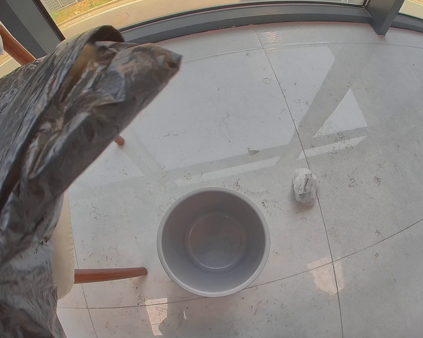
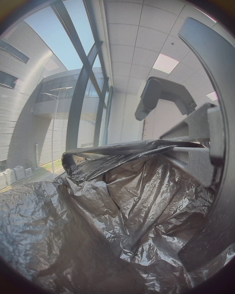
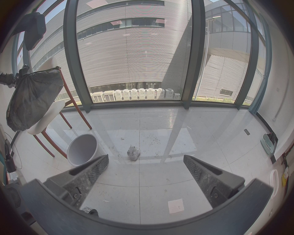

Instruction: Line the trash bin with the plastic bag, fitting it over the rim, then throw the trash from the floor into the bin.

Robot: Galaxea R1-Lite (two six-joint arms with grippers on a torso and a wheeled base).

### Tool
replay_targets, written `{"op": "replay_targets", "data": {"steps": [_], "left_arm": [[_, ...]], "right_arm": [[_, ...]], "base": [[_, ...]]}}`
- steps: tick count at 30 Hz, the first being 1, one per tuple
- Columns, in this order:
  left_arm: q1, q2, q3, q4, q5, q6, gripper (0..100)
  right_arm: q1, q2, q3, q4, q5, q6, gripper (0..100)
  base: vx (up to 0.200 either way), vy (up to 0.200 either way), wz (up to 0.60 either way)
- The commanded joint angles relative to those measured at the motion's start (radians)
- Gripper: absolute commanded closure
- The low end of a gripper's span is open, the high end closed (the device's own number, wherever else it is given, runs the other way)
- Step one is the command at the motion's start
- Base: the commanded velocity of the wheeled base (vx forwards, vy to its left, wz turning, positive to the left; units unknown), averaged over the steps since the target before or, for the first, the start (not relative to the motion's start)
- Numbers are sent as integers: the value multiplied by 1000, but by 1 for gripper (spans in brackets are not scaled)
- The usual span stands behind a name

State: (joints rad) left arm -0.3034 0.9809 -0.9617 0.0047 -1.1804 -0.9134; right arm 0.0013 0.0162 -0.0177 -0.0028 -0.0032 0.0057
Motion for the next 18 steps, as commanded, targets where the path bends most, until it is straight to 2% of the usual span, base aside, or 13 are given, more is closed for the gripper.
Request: {"op": "replay_targets", "data": {"steps": [1,2,3,6,12,18], "left_arm": [[-148,33,1,0,-1,-1,100],[-152,35,1,-2,-1,-1,100],[-206,52,-2,-2,1,1,100],[-287,94,-5,-3,2,8,100],[-368,191,-6,-94,8,7,100],[-396,294,-8,-198,2,7,100]], "right_arm": [[0,-10,18,0,-1,5,0],[0,-10,18,0,-1,5,0],[0,-10,18,0,-4,7,0],[0,-10,18,0,-4,8,0],[0,-10,18,0,-4,8,0],[0,-10,18,0,-4,8,0]], "base": [[0,0,0],[0,0,0],[0,0,0],[0,0,0],[0,0,0],[0,0,0]]}}
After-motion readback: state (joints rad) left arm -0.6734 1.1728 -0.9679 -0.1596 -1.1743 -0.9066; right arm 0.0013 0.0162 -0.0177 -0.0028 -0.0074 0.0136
